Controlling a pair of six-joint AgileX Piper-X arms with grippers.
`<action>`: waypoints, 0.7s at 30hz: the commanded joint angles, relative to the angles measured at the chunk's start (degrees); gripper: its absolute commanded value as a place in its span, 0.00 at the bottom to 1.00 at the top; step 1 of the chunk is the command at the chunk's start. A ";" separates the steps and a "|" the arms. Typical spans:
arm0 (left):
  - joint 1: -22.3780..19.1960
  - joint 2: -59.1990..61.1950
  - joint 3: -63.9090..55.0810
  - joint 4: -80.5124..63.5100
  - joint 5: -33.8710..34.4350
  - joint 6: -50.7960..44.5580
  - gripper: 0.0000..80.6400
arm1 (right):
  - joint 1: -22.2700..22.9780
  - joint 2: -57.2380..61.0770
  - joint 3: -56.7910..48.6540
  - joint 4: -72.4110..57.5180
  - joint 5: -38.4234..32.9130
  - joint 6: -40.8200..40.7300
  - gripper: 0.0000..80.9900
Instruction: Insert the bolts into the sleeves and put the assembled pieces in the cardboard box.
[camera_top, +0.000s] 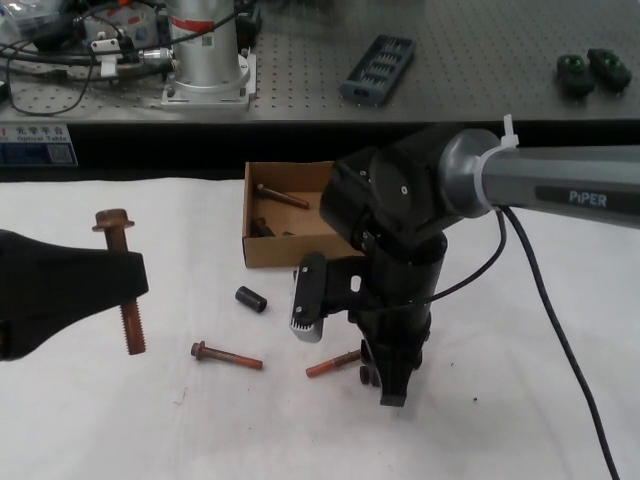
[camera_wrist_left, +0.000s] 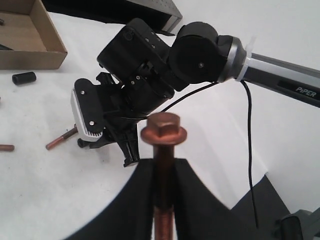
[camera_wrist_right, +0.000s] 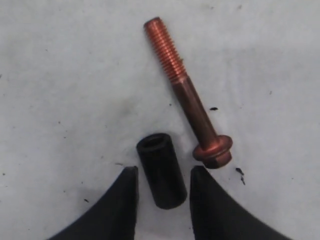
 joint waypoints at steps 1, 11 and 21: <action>0.08 -0.74 -0.30 -0.66 0.46 -0.95 0.01 | -0.39 -0.20 -0.48 0.73 -4.10 0.08 0.29; 0.08 -0.73 -0.30 -0.36 0.46 -1.07 0.01 | 0.32 0.97 2.83 1.51 -4.24 1.22 0.29; 0.08 -0.93 -0.30 -0.36 0.46 -1.07 0.01 | 0.32 1.15 5.62 -0.20 -0.90 1.76 0.26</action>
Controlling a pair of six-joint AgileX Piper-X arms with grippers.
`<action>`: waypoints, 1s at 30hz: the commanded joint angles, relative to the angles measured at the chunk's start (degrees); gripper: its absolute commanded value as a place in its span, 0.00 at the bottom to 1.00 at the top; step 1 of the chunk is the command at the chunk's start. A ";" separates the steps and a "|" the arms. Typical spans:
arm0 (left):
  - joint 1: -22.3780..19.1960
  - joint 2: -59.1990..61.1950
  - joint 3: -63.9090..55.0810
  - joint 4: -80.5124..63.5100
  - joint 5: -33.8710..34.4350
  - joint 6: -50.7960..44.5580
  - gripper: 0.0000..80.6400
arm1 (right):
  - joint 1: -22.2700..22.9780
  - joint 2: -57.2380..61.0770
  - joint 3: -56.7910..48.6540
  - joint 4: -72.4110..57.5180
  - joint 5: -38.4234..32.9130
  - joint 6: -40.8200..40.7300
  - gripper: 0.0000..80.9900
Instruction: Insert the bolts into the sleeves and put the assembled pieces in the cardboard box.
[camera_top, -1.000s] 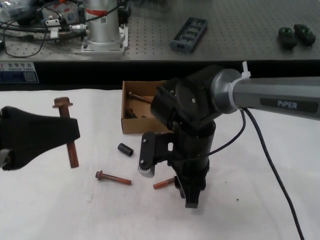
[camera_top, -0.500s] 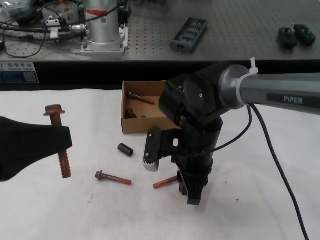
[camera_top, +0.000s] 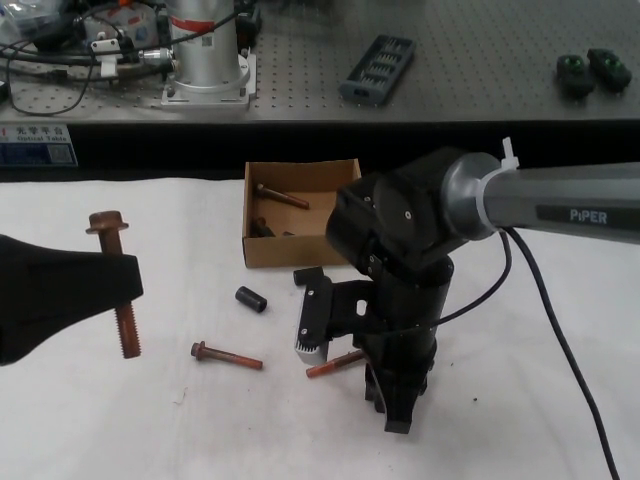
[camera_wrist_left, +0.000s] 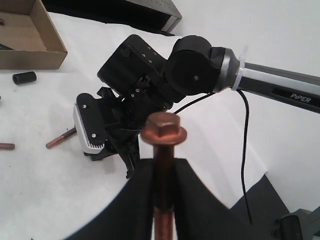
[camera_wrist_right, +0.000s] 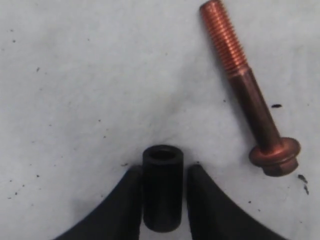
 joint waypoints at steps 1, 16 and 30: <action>0.08 -0.62 -0.30 -0.72 0.46 -1.07 0.01 | 0.15 0.83 1.41 0.33 1.86 1.34 0.24; 0.65 2.12 -0.30 -13.64 -1.80 6.70 0.01 | -3.89 -13.52 8.79 2.68 -26.45 12.56 0.06; 2.26 32.35 -1.46 -50.45 14.69 1.82 0.01 | -5.30 -39.20 28.79 -37.35 -38.90 25.18 0.06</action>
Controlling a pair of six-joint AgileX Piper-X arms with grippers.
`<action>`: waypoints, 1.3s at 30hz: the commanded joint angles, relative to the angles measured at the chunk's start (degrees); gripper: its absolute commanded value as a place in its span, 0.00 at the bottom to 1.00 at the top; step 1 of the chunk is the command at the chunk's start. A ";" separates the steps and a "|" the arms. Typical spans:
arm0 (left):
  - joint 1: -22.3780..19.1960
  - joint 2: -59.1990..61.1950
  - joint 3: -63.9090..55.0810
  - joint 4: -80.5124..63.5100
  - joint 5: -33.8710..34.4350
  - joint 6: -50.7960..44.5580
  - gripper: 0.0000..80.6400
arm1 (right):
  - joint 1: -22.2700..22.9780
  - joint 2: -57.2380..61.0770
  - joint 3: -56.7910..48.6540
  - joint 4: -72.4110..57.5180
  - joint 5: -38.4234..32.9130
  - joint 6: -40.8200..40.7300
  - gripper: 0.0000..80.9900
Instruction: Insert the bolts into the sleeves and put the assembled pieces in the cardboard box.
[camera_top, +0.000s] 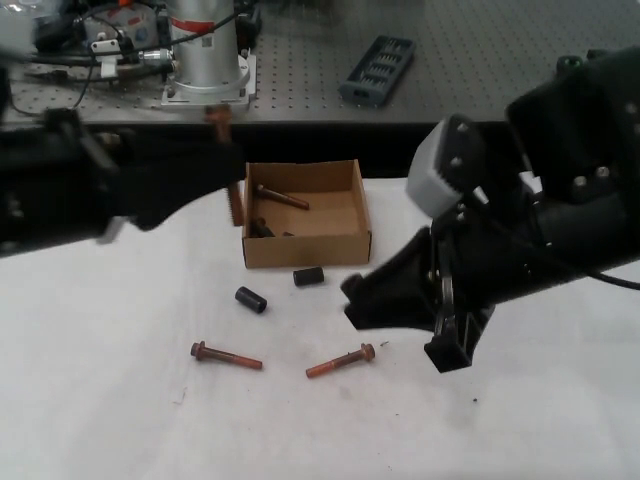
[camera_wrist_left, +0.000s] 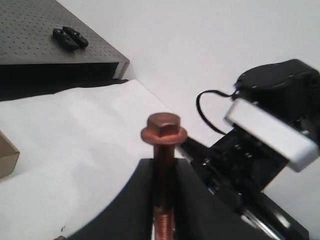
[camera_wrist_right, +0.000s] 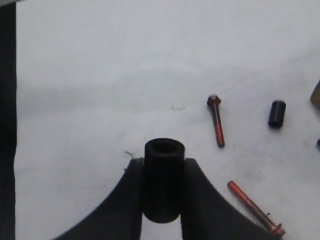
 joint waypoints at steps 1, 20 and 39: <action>0.14 3.91 -1.76 -10.70 2.59 -4.02 0.01 | -0.28 0.21 3.22 -9.24 -4.11 2.93 0.06; -0.65 15.10 -2.01 -35.66 8.83 -21.41 0.01 | -0.28 5.66 12.34 -44.72 -6.93 23.26 0.06; -1.01 18.12 -2.01 -35.11 13.11 -18.91 0.01 | -0.28 5.66 12.34 -45.57 -8.65 26.32 0.06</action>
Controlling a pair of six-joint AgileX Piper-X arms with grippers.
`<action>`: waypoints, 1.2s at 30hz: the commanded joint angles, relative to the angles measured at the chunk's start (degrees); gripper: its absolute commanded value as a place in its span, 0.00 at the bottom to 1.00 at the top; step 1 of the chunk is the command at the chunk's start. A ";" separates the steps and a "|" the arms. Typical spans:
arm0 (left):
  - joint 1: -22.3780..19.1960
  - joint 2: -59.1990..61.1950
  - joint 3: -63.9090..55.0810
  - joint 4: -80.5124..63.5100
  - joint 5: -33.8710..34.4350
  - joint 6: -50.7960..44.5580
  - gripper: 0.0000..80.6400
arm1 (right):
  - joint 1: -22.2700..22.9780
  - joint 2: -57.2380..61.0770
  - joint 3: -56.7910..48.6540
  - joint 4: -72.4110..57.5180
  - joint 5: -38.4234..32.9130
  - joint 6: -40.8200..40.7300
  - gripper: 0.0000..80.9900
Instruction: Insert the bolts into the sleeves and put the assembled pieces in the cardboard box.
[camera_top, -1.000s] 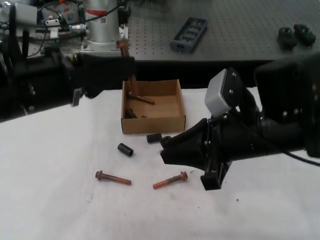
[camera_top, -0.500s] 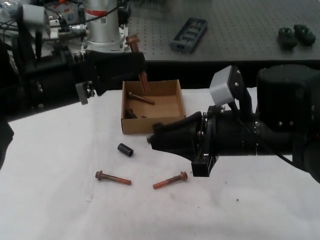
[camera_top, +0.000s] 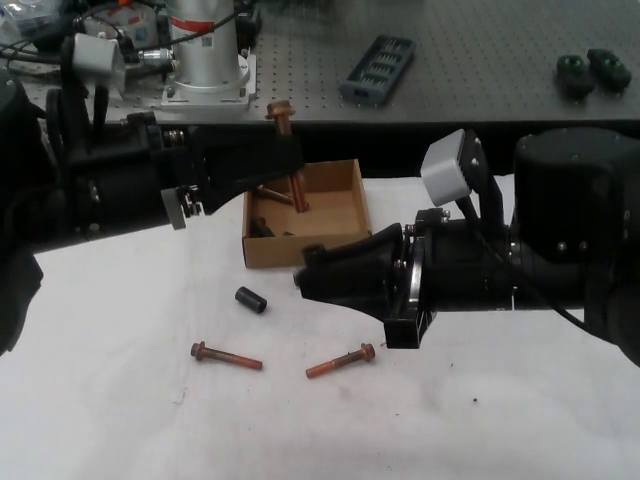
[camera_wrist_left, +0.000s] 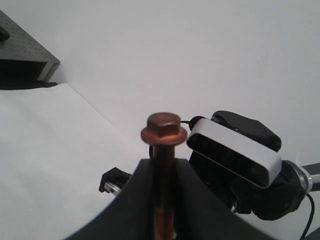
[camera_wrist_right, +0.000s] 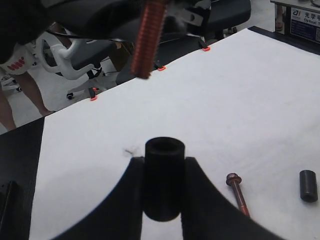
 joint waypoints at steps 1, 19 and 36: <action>-0.25 0.01 -0.76 -0.71 1.25 1.77 0.01 | -0.16 -0.15 -0.12 -1.51 -1.17 0.49 0.06; -0.25 0.12 -0.53 10.35 -1.07 13.46 0.01 | -0.16 3.65 0.12 -3.83 -2.09 2.66 0.06; -2.77 0.17 3.98 10.39 -5.69 16.14 0.01 | -0.16 3.63 3.32 -4.32 -1.99 2.66 0.06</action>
